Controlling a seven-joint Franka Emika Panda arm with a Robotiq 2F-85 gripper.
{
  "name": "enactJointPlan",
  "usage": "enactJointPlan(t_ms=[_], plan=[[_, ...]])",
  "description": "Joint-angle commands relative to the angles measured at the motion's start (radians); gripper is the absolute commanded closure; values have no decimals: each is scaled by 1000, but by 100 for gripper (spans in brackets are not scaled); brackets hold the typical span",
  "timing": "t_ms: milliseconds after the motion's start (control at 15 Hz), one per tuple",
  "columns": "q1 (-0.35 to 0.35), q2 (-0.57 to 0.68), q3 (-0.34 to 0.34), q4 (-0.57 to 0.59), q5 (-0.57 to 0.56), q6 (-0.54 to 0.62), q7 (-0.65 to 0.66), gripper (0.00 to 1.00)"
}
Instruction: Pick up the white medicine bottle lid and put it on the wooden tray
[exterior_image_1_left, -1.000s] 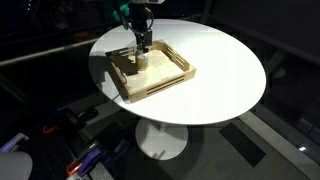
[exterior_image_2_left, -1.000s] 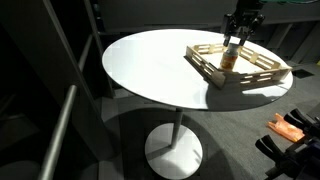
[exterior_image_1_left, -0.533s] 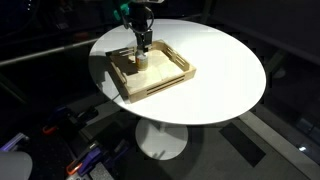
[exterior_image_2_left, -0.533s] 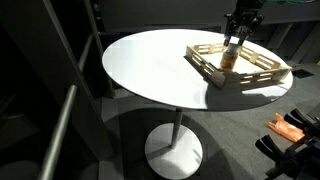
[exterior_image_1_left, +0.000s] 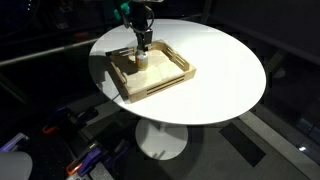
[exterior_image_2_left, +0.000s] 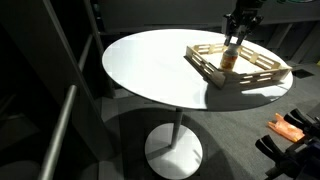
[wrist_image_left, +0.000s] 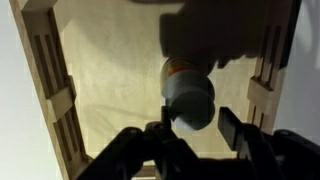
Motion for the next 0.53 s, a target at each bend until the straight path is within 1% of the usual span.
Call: enactJointPlan(t_ms=[0,67,400,467], plan=[[9,-1,-9,14,-16,-5,-9,51],[10,-2,-9,14,-16,-5,-9,52],[10,-19,-8,11,-14,-4,-12,49],[11,-26,-8,10,-14,-4,-13,49]])
